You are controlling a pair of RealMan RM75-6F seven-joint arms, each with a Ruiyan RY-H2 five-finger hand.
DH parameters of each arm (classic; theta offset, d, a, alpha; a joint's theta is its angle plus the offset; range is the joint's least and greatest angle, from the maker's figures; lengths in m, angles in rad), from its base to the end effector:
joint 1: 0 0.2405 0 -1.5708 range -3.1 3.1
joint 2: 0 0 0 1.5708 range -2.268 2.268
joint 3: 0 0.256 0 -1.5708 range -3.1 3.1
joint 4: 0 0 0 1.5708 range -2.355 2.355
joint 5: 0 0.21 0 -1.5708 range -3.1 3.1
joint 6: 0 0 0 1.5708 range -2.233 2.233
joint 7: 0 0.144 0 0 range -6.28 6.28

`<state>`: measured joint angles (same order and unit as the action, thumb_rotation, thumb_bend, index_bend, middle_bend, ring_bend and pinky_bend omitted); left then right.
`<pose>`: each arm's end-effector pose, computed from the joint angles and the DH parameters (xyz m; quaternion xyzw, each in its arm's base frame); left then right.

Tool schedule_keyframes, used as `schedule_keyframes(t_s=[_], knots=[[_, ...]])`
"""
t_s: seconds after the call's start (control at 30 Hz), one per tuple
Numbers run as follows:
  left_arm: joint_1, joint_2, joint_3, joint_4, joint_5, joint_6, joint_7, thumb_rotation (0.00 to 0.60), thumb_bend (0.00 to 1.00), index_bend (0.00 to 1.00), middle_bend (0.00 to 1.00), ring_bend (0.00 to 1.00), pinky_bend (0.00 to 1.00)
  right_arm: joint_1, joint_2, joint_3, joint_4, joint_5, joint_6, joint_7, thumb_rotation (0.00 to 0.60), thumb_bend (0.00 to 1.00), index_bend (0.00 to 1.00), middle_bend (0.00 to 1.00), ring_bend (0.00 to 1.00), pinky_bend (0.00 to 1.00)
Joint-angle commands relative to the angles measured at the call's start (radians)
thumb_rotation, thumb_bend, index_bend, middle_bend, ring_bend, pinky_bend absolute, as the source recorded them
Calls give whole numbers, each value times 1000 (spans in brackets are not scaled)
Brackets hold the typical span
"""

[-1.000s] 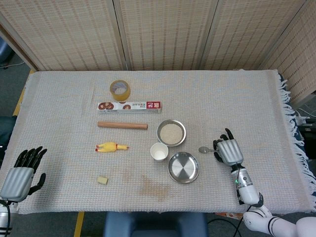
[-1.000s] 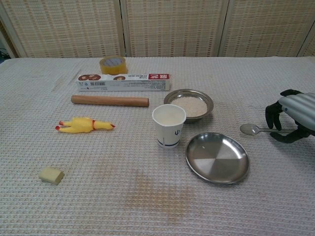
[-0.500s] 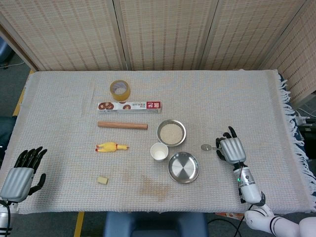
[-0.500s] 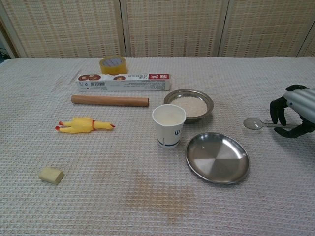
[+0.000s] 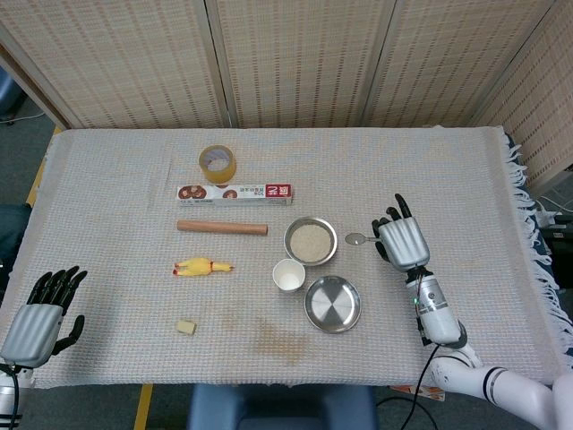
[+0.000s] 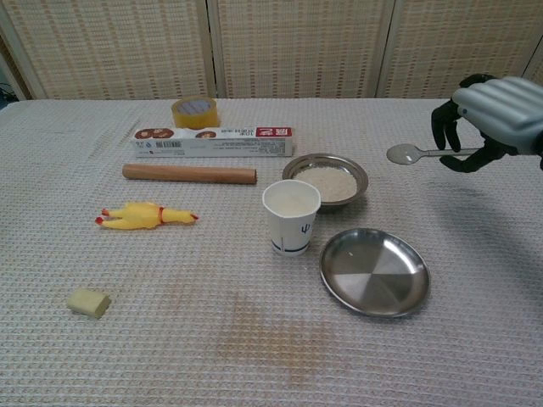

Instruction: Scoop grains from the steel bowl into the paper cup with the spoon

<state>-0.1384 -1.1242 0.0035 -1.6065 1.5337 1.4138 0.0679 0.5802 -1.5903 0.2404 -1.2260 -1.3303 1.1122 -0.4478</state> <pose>-0.3062 0.1853 0.1396 -0.6512 -0.3766 -0.3523 0.5568 -0.2132 -0.3557 0.0229 0.7133 -0.2414 0.3426 0.5618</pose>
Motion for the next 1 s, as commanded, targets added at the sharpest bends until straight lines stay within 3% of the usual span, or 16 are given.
schedule_keyframes(t_s=[0.03, 0.23, 0.6, 1.0], knots=[[0, 2, 0, 1, 1, 0, -5, 600, 503, 0, 0, 0, 18, 64, 19, 47, -56, 54, -40, -122, 600, 305, 907, 595, 260, 81], [1, 6, 3, 3, 8, 4, -18, 600, 503, 0, 0, 0, 18, 124, 12, 54, -66, 121, -85, -276, 600, 306, 907, 595, 260, 81], [-1, 10, 5, 1, 10, -1, -25, 600, 503, 0, 0, 0, 18, 218, -42, -5, -14, 163, -129, -515, 600, 306, 905, 595, 265, 81], [-4, 10, 6, 9, 9, -9, -35, 600, 503, 0, 0, 0, 18, 263, -106, -39, 24, 230, -142, -621, 600, 307, 901, 595, 281, 81]])
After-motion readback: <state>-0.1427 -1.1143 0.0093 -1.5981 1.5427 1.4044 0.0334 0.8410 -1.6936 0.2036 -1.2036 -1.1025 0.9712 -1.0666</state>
